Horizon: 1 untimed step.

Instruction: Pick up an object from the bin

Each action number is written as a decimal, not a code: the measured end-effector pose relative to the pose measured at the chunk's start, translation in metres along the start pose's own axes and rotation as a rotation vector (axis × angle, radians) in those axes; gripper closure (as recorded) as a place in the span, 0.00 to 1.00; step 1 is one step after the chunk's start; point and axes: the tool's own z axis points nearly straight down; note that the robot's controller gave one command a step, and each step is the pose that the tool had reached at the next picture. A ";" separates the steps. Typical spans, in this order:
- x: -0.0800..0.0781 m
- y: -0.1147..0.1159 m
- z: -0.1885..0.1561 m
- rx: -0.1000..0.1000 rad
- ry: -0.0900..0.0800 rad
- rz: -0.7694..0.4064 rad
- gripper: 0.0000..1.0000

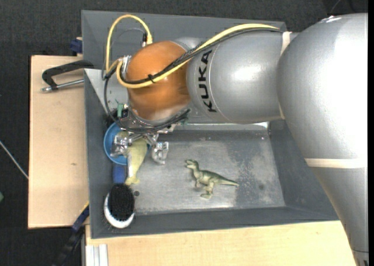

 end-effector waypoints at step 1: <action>0.000 -0.004 -0.004 -0.008 0.000 0.006 0.00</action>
Offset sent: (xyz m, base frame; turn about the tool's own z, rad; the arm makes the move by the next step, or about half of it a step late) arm 0.0000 0.0000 0.0000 0.0000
